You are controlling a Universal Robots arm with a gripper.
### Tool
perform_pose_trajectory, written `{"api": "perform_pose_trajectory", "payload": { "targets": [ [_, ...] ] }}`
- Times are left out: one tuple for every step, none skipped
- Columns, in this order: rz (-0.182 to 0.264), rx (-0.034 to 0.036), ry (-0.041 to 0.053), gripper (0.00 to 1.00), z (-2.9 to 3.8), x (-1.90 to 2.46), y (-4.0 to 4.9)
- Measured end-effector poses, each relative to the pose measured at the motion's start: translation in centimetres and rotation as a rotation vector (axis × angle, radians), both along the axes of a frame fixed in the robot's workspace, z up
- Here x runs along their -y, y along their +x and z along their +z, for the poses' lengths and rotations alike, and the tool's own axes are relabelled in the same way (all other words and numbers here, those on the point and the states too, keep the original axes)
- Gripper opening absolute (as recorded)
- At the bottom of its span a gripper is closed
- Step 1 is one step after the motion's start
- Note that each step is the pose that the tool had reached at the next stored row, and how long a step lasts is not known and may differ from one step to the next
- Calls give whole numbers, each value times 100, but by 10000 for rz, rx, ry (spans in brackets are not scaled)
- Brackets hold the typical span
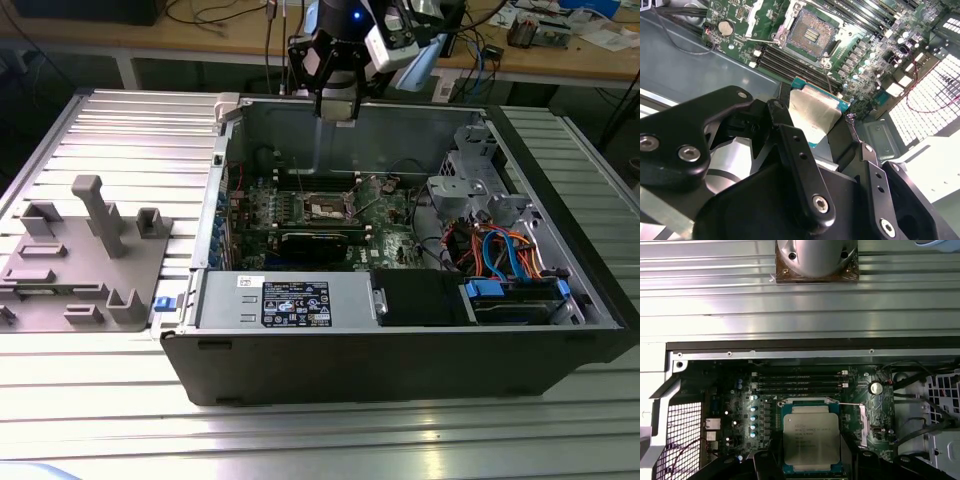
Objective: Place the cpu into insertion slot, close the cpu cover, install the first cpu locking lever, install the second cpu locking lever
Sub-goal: 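Place the cpu into insertion slot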
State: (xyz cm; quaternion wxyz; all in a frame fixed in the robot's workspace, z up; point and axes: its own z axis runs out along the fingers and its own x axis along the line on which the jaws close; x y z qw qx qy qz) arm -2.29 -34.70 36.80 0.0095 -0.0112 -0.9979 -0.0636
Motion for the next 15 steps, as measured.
{"api": "perform_pose_trajectory", "payload": {
  "targets": [
    [0,0,-4,54,-1,0,0],
    [0,0,-16,54,-11,0,0],
    [0,1,-35,54,-18,0,0],
    [0,0,-36,54,-18,0,0],
    [0,0,-40,54,-18,0,0],
    [0,1,-45,54,-19,0,0],
    [0,1,-48,54,-20,0,0],
    [0,1,-51,54,-20,0,0],
    [0,0,-54,54,-20,0,0],
    [0,1,-59,54,-21,0,0],
    [0,1,-61,54,-21,0,0],
    [0,0,-65,54,-21,0,0],
    [0,0,-70,54,-22,0,0],
    [0,0,-74,54,-22,0,0],
    [0,0,-79,54,-23,0,0]
  ]
}}
